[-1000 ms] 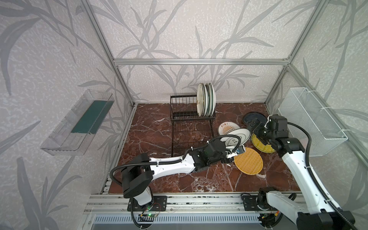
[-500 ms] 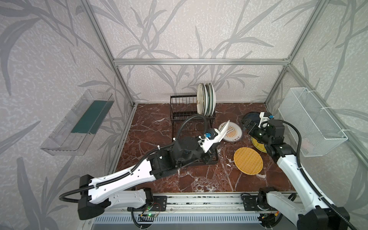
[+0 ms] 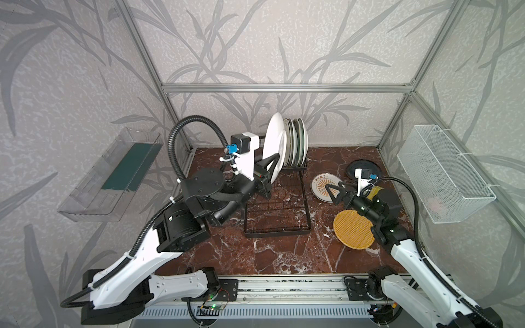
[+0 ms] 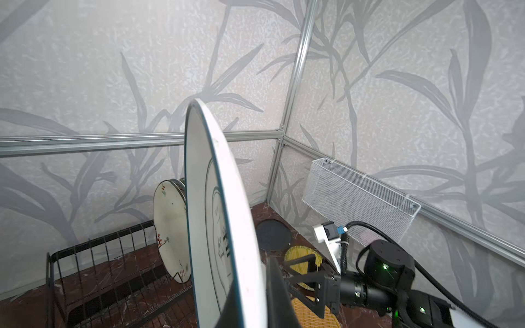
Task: Load plates into a dish rack
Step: Place the plate on the dish rack.
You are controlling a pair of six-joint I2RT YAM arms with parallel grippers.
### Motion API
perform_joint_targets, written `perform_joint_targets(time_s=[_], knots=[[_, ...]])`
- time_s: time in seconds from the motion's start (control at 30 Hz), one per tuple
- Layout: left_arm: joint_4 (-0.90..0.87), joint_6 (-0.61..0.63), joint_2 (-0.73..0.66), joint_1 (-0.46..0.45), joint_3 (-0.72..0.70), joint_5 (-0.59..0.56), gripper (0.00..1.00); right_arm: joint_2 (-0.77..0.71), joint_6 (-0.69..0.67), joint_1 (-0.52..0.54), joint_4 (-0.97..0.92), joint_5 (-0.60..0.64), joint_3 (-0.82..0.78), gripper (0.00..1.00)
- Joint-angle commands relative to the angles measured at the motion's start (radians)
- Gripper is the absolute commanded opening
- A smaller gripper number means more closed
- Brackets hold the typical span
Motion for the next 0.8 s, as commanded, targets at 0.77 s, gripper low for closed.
perform_joint_targets(time_s=[0.77], knots=[[0.062,-0.202,0.437,0.345,0.257,0.135,0.0,0.001,-0.075,0.126,0.197,0.004,-0.126,0.99]])
